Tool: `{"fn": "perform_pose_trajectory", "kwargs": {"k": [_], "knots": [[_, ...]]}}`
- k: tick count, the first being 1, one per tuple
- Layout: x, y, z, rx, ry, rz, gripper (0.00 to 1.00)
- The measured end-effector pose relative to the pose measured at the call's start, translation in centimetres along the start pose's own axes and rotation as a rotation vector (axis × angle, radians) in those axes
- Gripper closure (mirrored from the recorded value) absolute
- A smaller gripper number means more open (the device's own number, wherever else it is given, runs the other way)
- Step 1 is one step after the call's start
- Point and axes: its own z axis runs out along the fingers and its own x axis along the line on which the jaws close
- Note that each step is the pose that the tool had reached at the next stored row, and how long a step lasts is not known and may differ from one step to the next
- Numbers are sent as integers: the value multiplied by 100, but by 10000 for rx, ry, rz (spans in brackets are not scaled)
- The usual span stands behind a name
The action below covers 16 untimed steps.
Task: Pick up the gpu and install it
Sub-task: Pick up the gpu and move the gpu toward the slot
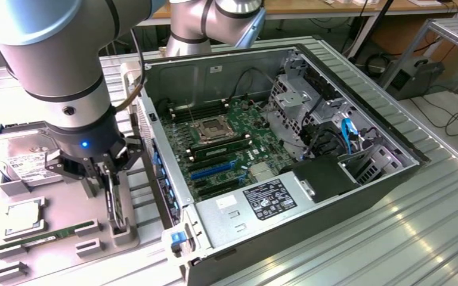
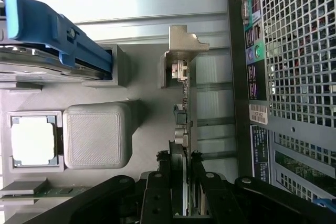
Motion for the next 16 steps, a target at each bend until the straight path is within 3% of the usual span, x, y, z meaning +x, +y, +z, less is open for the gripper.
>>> {"fn": "perform_pose_trajectory", "kwargs": {"k": [16], "knots": [[-2,4,-91,0,-1,0,74]]}}
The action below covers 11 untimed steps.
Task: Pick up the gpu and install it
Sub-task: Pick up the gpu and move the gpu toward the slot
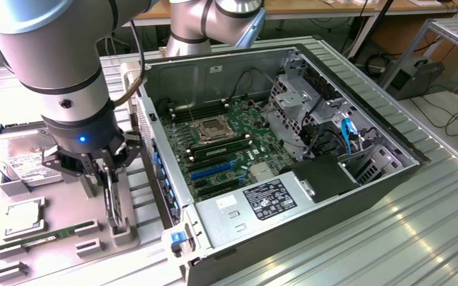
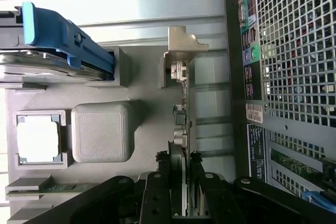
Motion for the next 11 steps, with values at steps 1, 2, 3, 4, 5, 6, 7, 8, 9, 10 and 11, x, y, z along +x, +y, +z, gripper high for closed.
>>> {"fn": "perform_pose_trajectory", "kwargs": {"k": [1,2,3,4,5,6,7,8,9,10,11], "knots": [[0,0,-6,-2,-2,0,74],[-1,1,-12,-1,-1,-1,74],[0,2,-15,-1,-1,0,74],[0,4,-18,1,0,0,74],[0,6,-22,1,1,1,74],[0,7,-23,-1,0,0,74],[0,8,-28,-1,0,-1,74],[0,8,-32,-1,0,-1,74],[0,9,-39,1,1,0,74],[0,9,-44,1,1,0,74],[-1,10,-50,0,0,0,74]]}}
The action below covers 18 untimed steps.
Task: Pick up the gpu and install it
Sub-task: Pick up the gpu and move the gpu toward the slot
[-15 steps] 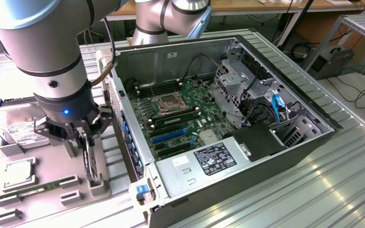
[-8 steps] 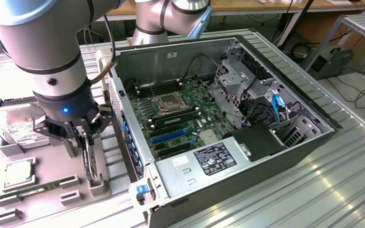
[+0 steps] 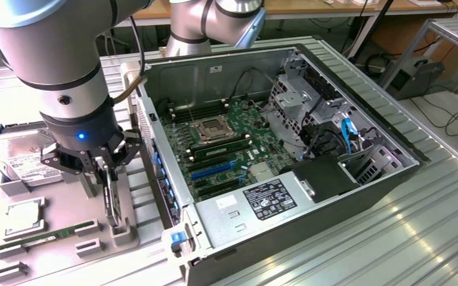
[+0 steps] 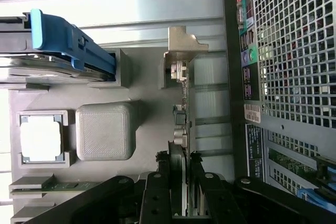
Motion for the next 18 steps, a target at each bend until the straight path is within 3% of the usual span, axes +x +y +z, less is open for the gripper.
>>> {"fn": "perform_pose_trajectory", "kwargs": {"k": [18], "knots": [[-2,3,-70,0,0,0,74]]}}
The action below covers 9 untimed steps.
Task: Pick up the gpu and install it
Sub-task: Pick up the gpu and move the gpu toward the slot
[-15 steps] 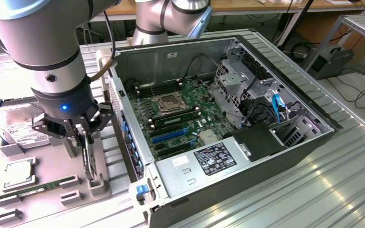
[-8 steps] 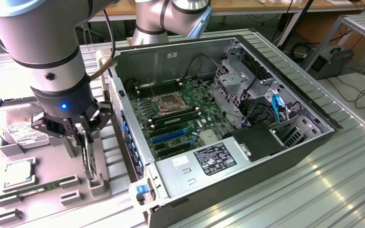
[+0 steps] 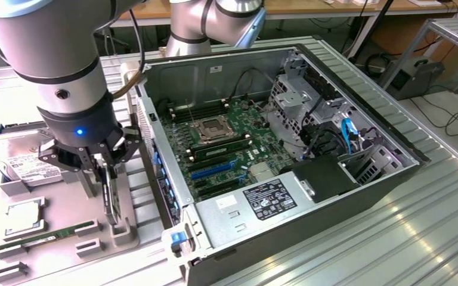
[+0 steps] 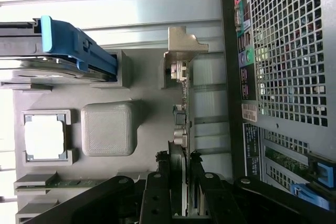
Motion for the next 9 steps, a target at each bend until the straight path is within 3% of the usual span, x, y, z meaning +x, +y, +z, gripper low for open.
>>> {"fn": "perform_pose_trajectory", "kwargs": {"k": [9], "knots": [[-1,2,-39,-1,-1,0,74]]}}
